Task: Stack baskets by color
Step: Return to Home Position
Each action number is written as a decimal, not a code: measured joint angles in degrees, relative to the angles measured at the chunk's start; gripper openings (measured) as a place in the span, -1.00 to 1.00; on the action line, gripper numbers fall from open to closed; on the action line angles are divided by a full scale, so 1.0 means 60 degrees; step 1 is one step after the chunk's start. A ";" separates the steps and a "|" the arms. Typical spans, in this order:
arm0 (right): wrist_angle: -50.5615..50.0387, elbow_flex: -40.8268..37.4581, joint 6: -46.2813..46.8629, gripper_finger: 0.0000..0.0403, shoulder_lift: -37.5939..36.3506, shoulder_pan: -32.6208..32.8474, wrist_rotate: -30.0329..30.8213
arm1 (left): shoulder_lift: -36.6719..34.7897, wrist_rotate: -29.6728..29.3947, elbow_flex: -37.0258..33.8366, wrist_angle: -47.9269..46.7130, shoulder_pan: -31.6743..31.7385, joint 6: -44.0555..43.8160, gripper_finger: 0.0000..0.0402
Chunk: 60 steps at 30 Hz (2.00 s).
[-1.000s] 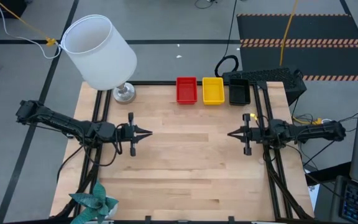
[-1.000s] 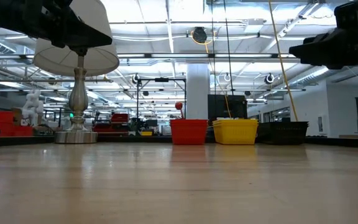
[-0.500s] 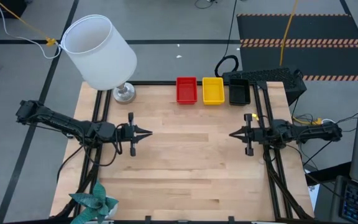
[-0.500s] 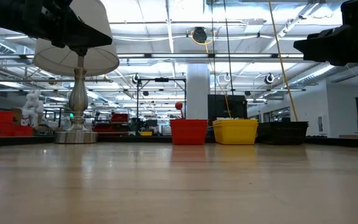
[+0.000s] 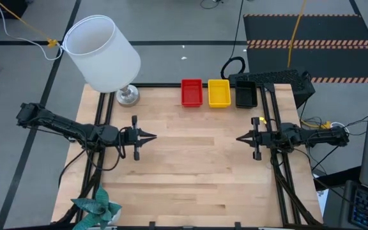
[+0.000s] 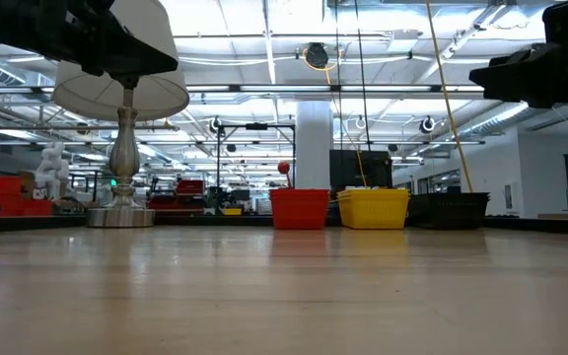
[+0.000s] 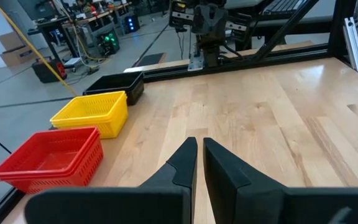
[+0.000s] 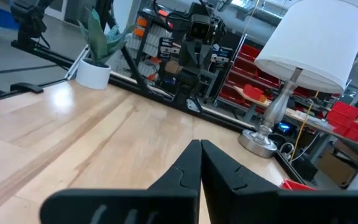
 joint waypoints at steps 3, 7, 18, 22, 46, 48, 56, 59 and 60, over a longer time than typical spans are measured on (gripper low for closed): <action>-0.0038 0.0000 0.0023 -1.00 0.0000 0.0000 -0.0004 | 0.0000 0.0004 0.0000 0.0000 -0.0002 0.0012 -0.85; -0.0328 0.0000 0.0086 -1.00 0.0011 0.0000 -0.0011 | 0.0000 0.0000 0.0000 0.0000 -0.0002 0.0215 -0.85; -0.0444 0.0000 0.0234 -1.00 0.0073 0.0000 0.0005 | 0.0000 0.0000 0.0002 -0.0184 0.0002 0.0277 -0.85; -0.0446 0.0000 -0.0016 -1.00 0.0073 0.0000 0.0011 | -0.0076 0.0000 0.0000 -0.0226 0.0002 0.0388 -0.85; 0.0054 0.0000 0.0052 -1.00 0.0076 0.0000 0.0022 | -0.3554 0.0660 -0.2878 0.0843 0.0002 0.0435 -0.95; 0.0069 0.0000 0.0051 -1.00 0.0076 0.0000 0.0022 | -0.3875 0.0683 -0.3090 0.0950 0.0002 0.0507 -0.97; 0.0105 0.0000 0.0051 -1.00 0.0076 0.0000 0.0015 | -0.4594 0.1366 -0.3184 0.0669 0.0002 0.0533 -0.98; 0.0106 0.0000 0.0051 -1.00 0.0076 0.0000 0.0012 | -0.4759 0.1509 -0.3184 0.0633 0.0002 0.0568 -0.98; 0.0106 0.0000 0.0051 -1.00 0.0077 0.0000 0.0011 | -0.4828 0.1512 -0.3184 0.0630 0.0002 0.0565 -0.97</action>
